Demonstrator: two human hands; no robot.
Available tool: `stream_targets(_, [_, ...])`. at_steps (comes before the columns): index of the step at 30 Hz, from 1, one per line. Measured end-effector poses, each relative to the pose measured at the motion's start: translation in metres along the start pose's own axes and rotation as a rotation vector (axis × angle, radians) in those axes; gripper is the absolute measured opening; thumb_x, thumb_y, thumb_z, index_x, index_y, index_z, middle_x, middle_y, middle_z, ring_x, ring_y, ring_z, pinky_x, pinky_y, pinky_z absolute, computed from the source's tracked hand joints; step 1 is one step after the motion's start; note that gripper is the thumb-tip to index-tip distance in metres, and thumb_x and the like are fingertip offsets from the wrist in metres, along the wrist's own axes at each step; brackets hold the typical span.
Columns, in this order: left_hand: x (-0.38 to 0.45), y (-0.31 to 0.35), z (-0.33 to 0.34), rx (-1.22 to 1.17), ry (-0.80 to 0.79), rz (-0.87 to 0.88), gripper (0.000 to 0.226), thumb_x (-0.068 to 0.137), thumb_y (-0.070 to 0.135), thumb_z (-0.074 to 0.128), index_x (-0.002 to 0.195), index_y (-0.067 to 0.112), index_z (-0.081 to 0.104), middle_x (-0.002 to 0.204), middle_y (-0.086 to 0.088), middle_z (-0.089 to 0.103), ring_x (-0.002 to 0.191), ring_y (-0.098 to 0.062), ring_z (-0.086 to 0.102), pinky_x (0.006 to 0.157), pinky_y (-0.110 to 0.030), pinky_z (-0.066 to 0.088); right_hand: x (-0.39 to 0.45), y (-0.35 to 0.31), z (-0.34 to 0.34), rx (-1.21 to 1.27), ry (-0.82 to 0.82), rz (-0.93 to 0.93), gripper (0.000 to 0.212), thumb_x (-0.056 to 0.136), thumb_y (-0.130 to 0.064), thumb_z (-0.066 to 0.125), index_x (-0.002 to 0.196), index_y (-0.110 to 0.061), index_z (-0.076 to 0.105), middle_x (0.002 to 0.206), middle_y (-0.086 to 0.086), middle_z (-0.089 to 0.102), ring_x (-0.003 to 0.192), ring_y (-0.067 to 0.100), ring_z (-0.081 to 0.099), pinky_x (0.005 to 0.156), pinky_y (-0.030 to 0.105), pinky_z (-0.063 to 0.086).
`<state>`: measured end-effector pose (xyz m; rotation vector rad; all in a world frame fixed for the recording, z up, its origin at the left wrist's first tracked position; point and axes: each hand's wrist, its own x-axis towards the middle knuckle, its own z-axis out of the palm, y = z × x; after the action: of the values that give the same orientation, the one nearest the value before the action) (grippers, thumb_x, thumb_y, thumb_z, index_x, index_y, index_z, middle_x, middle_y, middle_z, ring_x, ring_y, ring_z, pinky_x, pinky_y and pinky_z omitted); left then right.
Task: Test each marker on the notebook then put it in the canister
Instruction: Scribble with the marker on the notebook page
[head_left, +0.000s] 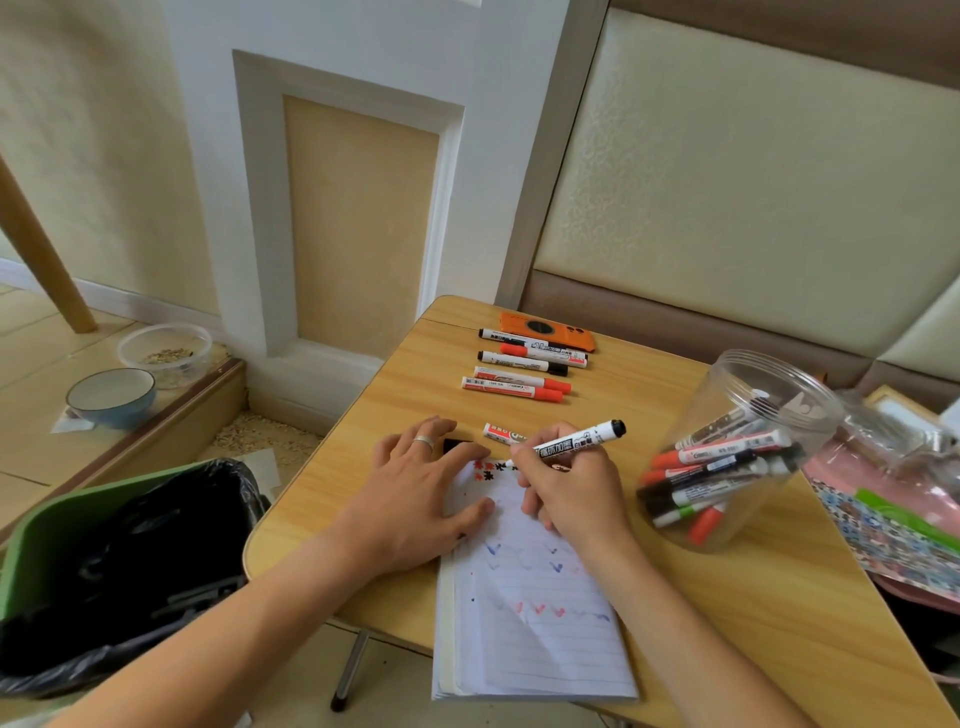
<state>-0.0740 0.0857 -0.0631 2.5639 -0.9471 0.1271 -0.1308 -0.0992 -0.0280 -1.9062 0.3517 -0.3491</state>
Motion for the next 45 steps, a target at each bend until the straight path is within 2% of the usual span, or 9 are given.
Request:
stream_targets(3, [-0.0001,0.0005,-0.0005,-0.01,-0.008,0.005,0.057,0.092,0.073,0.037,0.144,0.052,0.033,0.161,0.003,0.022,0.153,-0.016,0.006,0.12,-0.039,0.003,-0.0004,0.0031,0.0033,-0.039,0.012,-0.012,0.012,0.093,-0.017,0.071,0.085,-0.011,0.064,0.057,0.005,0.064,0.044,0.017,0.06,0.041,0.023,0.04])
stream_targets(9, [0.0003,0.0027,-0.0034,0.006,-0.032,0.023,0.053,0.094,0.068,0.039,0.144,0.055,0.03,0.16,0.003,0.021,0.15,-0.016,0.01,0.119,-0.038,0.002,-0.0001,0.0063,0.0033,-0.055,-0.012,-0.036,0.012,0.093,-0.02,0.072,0.083,-0.016,0.066,0.055,0.009,0.064,0.044,0.016,0.059,0.042,0.023,0.04])
stream_targets(14, [-0.0001,0.0023,-0.0035,0.009,-0.051,0.031,0.056,0.09,0.073,0.03,0.143,0.055,0.033,0.16,0.003,0.021,0.15,-0.016,0.013,0.119,-0.039,0.003,0.0016,0.0066,0.0044,-0.042,-0.038,-0.042,0.013,0.094,-0.02,0.073,0.085,-0.013,0.067,0.056,0.007,0.063,0.047,0.016,0.059,0.041,0.02,0.039])
stream_targets(17, [0.0003,0.0023,-0.0033,0.016,-0.055,0.029,0.053,0.092,0.071,0.033,0.142,0.055,0.035,0.16,0.004,0.021,0.15,-0.016,0.013,0.118,-0.039,0.003,0.0026,0.0069,0.0052,-0.053,-0.054,-0.045,0.013,0.094,-0.02,0.073,0.085,-0.014,0.067,0.056,0.005,0.064,0.048,0.015,0.06,0.042,0.019,0.04])
stream_targets(21, [0.0002,0.0024,-0.0038,0.014,-0.06,0.028,0.063,0.084,0.076,0.021,0.142,0.055,0.035,0.159,0.004,0.024,0.149,-0.015,0.014,0.118,-0.04,0.003,0.0027,0.0069,0.005,-0.054,-0.061,-0.024,0.011,0.094,-0.02,0.073,0.086,-0.015,0.067,0.057,0.004,0.064,0.048,0.014,0.059,0.042,0.02,0.04])
stream_targets(27, [-0.0002,0.002,-0.0025,0.019,-0.055,0.018,0.068,0.081,0.077,0.017,0.144,0.055,0.035,0.158,0.004,0.026,0.149,-0.015,0.014,0.118,-0.04,0.006,0.0028,0.006,0.0051,-0.049,-0.014,0.01,0.013,0.094,-0.018,0.071,0.087,-0.008,0.066,0.057,0.007,0.063,0.045,0.014,0.058,0.041,0.022,0.039])
stream_targets(36, [0.0012,0.0019,-0.0026,0.026,-0.066,0.022,0.066,0.083,0.076,0.018,0.144,0.055,0.033,0.159,0.003,0.026,0.149,-0.016,0.013,0.118,-0.039,0.004,0.0018,0.0045,0.0053,-0.041,-0.033,-0.009,0.012,0.095,-0.021,0.072,0.088,-0.012,0.068,0.061,0.004,0.065,0.05,0.013,0.061,0.042,0.02,0.041])
stream_targets(45, [0.001,0.0022,-0.003,0.019,-0.068,0.025,0.066,0.082,0.076,0.018,0.143,0.055,0.033,0.158,0.004,0.027,0.148,-0.015,0.016,0.119,-0.04,0.006,0.0002,0.0046,0.0037,-0.067,-0.047,-0.02,0.012,0.094,-0.016,0.072,0.086,-0.009,0.067,0.055,0.003,0.061,0.045,0.013,0.056,0.041,0.021,0.04])
